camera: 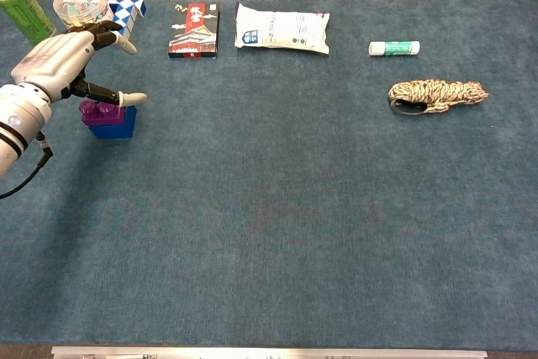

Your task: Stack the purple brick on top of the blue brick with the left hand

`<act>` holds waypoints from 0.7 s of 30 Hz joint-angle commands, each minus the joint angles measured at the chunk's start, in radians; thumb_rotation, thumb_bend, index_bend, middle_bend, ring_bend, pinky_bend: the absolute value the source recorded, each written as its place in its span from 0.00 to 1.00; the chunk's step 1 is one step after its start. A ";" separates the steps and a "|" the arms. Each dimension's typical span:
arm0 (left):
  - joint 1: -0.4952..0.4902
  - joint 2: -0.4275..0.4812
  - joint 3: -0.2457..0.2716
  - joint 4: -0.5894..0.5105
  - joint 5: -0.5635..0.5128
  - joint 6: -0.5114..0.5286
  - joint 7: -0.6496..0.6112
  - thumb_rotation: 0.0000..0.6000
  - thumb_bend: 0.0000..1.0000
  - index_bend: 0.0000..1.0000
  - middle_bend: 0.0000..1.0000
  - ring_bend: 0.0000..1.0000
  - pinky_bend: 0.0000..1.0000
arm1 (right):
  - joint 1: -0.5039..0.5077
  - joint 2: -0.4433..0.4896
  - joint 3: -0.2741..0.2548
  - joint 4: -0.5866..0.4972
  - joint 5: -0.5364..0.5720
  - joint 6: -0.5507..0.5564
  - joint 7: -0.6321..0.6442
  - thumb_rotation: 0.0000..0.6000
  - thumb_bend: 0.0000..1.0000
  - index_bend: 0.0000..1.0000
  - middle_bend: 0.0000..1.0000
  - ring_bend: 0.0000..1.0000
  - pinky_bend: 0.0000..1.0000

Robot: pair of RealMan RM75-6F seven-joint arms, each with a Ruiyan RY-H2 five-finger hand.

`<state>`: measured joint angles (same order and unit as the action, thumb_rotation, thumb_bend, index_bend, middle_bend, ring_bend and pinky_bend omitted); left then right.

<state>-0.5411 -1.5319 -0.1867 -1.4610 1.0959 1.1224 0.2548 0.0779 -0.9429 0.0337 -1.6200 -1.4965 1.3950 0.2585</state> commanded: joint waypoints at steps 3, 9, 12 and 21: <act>-0.004 -0.005 -0.002 0.005 -0.015 -0.015 0.003 0.71 0.00 0.15 0.00 0.00 0.00 | 0.001 0.000 0.000 0.000 0.001 -0.001 0.001 1.00 0.48 0.24 0.27 0.08 0.21; -0.008 -0.013 -0.005 0.008 -0.038 -0.035 0.002 0.71 0.00 0.07 0.00 0.00 0.00 | 0.000 0.001 0.000 -0.001 0.001 0.000 0.001 1.00 0.48 0.24 0.27 0.08 0.21; -0.009 -0.018 -0.006 0.011 -0.044 -0.038 0.004 0.71 0.00 0.05 0.00 0.00 0.00 | 0.000 0.001 0.000 0.000 0.001 0.000 0.001 1.00 0.48 0.24 0.27 0.08 0.21; -0.009 -0.047 0.001 0.041 -0.041 -0.040 -0.009 0.71 0.00 0.02 0.00 0.00 0.00 | -0.003 0.003 0.000 0.000 0.000 0.005 0.005 1.00 0.48 0.24 0.27 0.08 0.21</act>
<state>-0.5506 -1.5745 -0.1880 -1.4249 1.0510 1.0803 0.2487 0.0755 -0.9399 0.0339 -1.6205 -1.4966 1.4001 0.2637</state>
